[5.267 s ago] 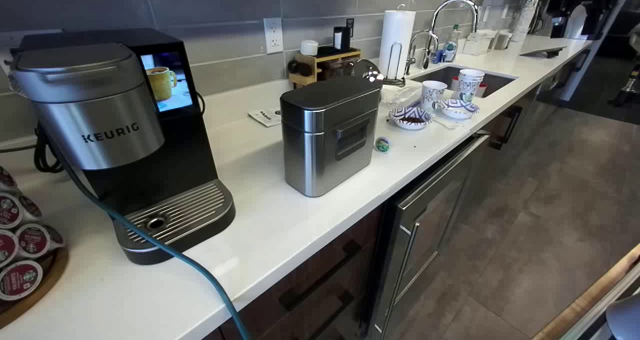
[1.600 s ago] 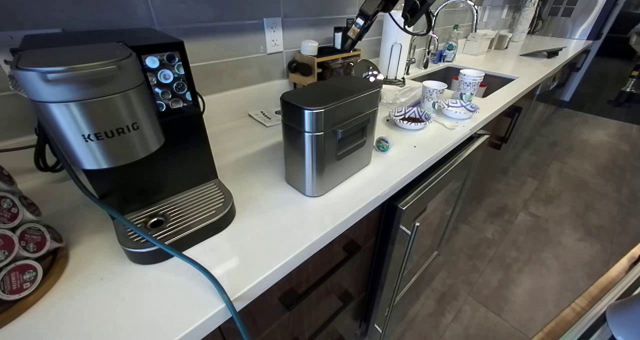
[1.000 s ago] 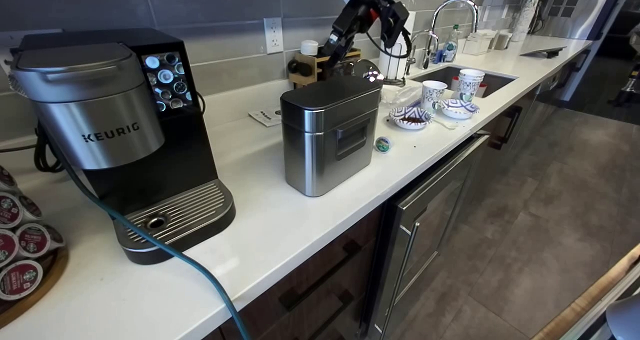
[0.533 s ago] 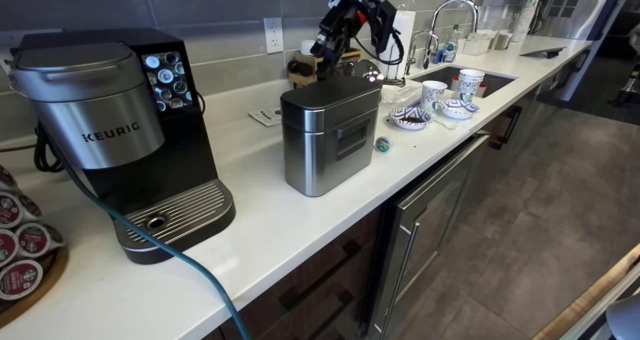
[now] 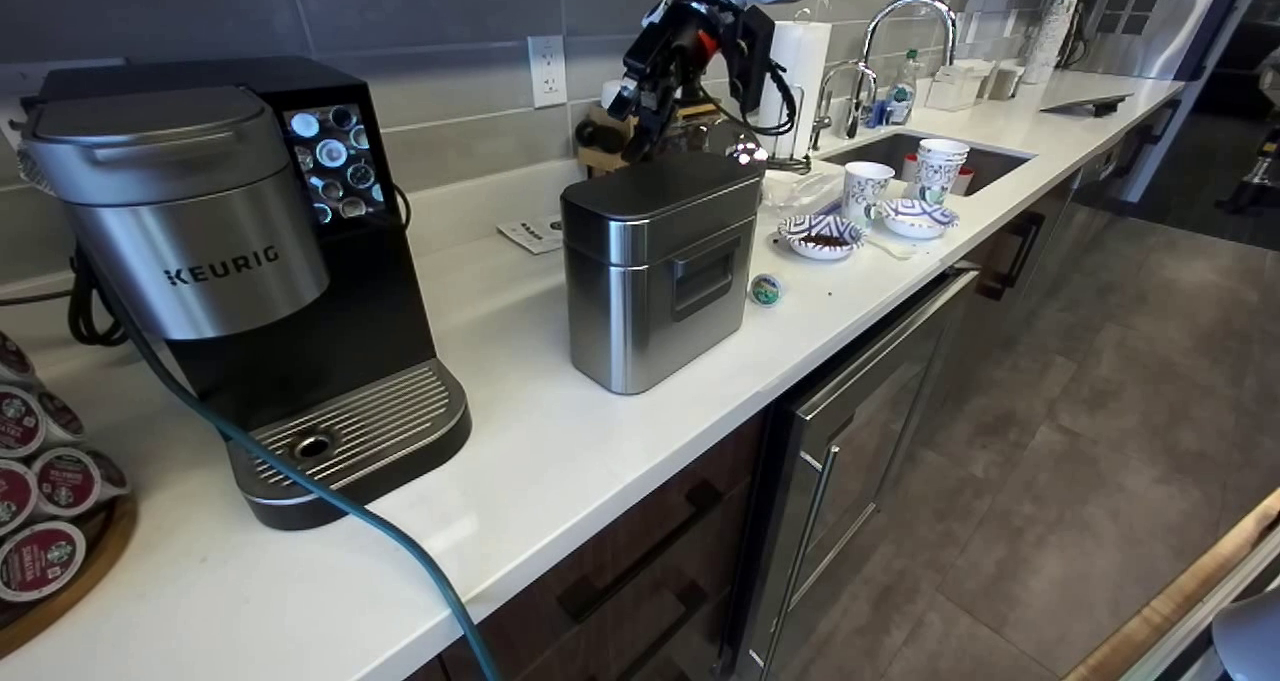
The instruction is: Open the silver bin, pick up the small white container and put it inside the silver bin
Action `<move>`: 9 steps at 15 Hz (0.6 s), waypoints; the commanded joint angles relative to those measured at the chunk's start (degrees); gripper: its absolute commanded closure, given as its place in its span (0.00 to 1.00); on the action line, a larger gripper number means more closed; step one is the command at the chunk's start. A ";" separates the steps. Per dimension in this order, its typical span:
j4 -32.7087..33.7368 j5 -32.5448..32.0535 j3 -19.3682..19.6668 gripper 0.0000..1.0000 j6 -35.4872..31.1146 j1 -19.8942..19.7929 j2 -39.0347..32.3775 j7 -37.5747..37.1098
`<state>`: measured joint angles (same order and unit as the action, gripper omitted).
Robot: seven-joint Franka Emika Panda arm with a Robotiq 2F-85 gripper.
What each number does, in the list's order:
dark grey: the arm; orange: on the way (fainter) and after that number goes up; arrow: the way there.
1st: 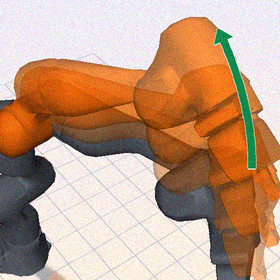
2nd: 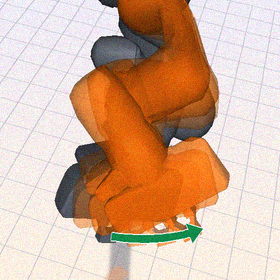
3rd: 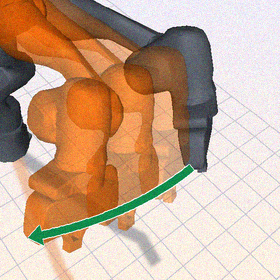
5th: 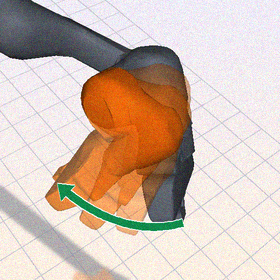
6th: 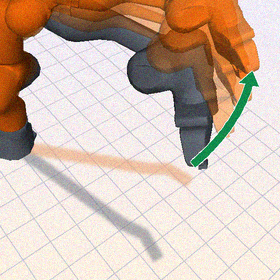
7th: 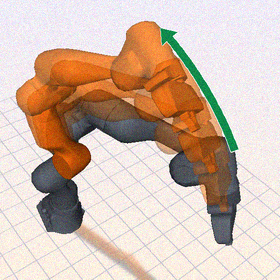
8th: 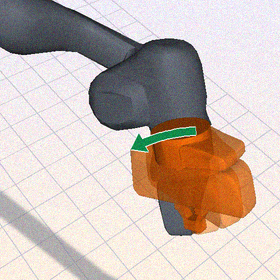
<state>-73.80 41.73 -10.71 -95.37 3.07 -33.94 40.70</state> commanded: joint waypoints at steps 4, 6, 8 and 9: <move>5.78 -2.59 -1.47 0.00 6.62 0.29 -4.21 -1.30; 6.79 -3.81 -1.44 0.00 8.52 0.42 -4.83 -1.36; 8.23 -4.52 -1.60 0.00 10.24 0.18 -5.55 -1.67; 8.90 -4.47 -1.73 0.00 11.09 -0.04 -5.90 -1.99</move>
<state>-68.70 38.86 -11.82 -88.42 3.38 -37.60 40.63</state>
